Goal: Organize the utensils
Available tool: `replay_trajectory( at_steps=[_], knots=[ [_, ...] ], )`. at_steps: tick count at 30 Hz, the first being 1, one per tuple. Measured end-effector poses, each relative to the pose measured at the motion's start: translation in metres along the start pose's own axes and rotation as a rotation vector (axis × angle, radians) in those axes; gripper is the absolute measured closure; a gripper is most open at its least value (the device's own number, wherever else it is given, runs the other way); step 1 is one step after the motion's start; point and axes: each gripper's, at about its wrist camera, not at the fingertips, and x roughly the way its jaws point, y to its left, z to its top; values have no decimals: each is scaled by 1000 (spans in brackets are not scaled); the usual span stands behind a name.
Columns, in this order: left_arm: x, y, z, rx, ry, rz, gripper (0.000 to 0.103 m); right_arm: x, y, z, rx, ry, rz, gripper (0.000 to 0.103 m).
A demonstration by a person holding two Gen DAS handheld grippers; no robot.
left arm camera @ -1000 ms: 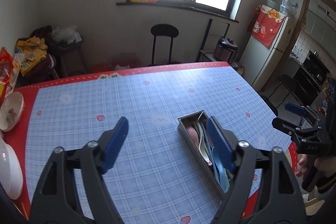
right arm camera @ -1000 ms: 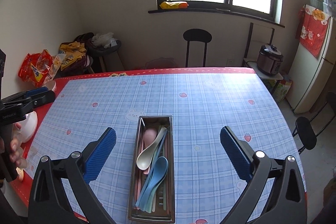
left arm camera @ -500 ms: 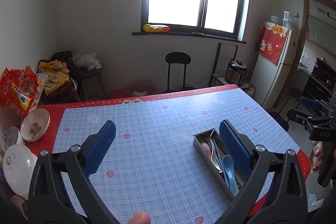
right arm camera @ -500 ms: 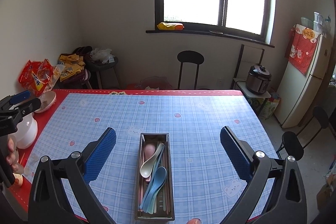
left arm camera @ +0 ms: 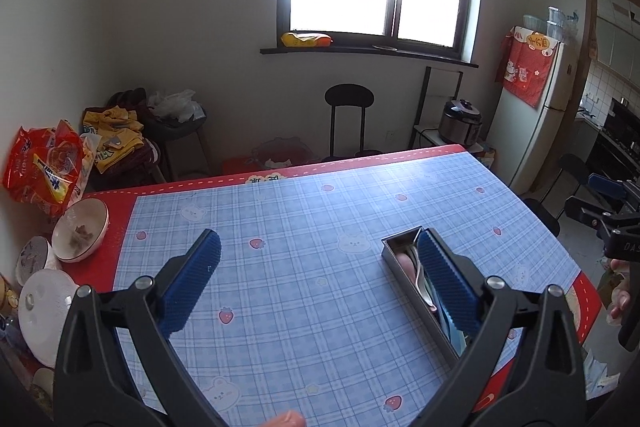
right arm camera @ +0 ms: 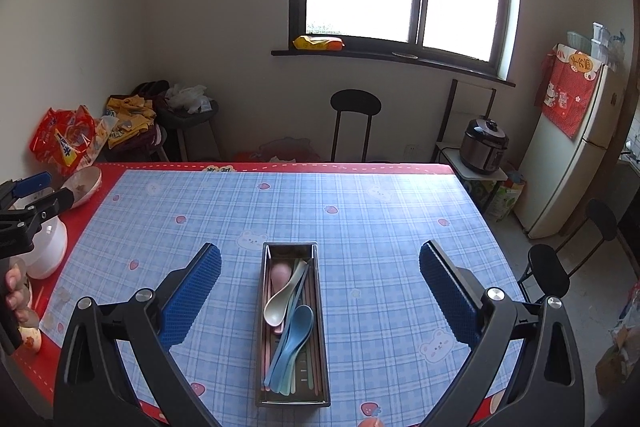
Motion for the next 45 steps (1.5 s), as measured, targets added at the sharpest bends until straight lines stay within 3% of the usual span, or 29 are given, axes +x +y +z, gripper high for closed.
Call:
replay_trajectory(
  at_steps=[45],
  knots=[
    [-10, -15, 1, 60, -10, 5, 6, 4, 6, -2, -31, 32, 6, 6]
  ],
)
